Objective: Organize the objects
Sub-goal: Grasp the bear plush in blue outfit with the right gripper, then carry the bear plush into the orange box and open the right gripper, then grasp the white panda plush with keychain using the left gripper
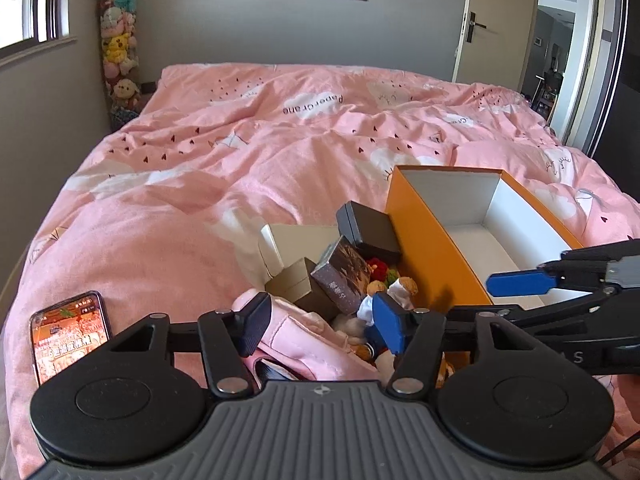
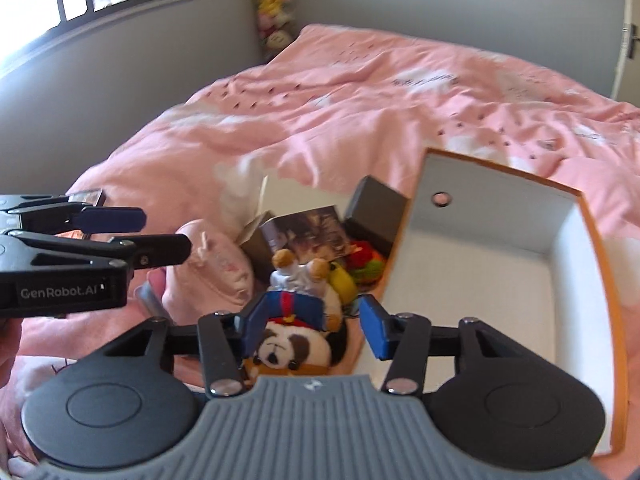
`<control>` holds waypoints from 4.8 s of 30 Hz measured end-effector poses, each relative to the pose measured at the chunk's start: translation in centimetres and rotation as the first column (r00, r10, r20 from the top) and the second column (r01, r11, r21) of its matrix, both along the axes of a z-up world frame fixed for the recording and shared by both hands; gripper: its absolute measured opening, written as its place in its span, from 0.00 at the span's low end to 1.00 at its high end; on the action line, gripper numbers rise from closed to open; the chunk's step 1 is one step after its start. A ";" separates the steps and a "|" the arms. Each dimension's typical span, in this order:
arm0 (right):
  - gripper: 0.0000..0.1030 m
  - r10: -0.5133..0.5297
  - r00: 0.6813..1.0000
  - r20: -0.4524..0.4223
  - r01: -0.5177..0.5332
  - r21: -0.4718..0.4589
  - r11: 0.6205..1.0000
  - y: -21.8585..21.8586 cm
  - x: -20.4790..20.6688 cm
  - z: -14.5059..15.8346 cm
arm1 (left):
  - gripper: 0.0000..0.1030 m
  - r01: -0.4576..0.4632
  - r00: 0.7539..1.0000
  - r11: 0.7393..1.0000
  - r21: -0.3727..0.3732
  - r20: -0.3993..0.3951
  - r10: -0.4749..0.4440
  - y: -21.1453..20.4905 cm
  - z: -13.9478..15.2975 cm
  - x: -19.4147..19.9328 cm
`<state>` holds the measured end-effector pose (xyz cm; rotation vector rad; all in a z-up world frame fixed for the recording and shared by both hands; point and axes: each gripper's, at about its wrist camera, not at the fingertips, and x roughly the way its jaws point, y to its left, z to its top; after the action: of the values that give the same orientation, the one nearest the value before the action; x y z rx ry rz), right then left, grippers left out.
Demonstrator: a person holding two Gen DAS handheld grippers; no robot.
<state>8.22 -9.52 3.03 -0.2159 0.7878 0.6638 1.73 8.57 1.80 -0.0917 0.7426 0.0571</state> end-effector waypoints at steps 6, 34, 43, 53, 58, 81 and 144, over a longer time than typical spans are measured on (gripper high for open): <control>0.49 0.158 0.983 -0.091 -0.168 -0.113 0.979 3.7 1.7 -1.2 | 0.66 -0.065 0.994 0.991 -0.117 -0.098 0.054 2.7 -1.2 0.7; 0.57 0.306 0.920 -0.245 -0.373 -0.307 0.876 7.9 5.3 -5.6 | 0.67 -0.101 0.989 0.962 -0.255 -0.133 0.068 5.0 -1.9 2.5; 0.28 0.251 0.950 -0.187 -0.290 -0.222 0.931 5.3 5.2 -3.2 | 0.67 0.062 0.996 0.986 -0.155 -0.058 -0.071 3.2 0.2 3.1; 0.27 0.189 0.981 -0.043 -0.192 -0.080 0.978 -0.3 3.7 4.6 | 0.61 0.262 0.947 0.963 -0.056 -0.179 -0.268 1.4 0.9 5.7; 0.27 0.135 0.991 0.023 -0.134 -0.054 0.990 -3.5 3.4 8.8 | 0.61 0.349 0.897 0.937 -0.024 -0.279 -0.342 -0.7 -0.7 7.4; 0.27 0.031 0.951 -0.308 -0.163 -0.411 0.897 -8.8 10.9 -2.5 | 0.75 0.504 0.686 0.864 0.014 -0.614 -0.390 -5.5 -10.9 13.6; 0.52 -0.059 0.924 -0.379 -0.122 -0.435 0.892 -12.0 9.9 -2.6 | 0.56 0.323 0.939 0.908 -0.266 -0.030 -0.343 -10.1 5.1 13.2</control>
<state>18.16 -21.56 0.47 -0.5362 1.3217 0.5508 14.92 -1.52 6.89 -0.2102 0.8313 -0.3664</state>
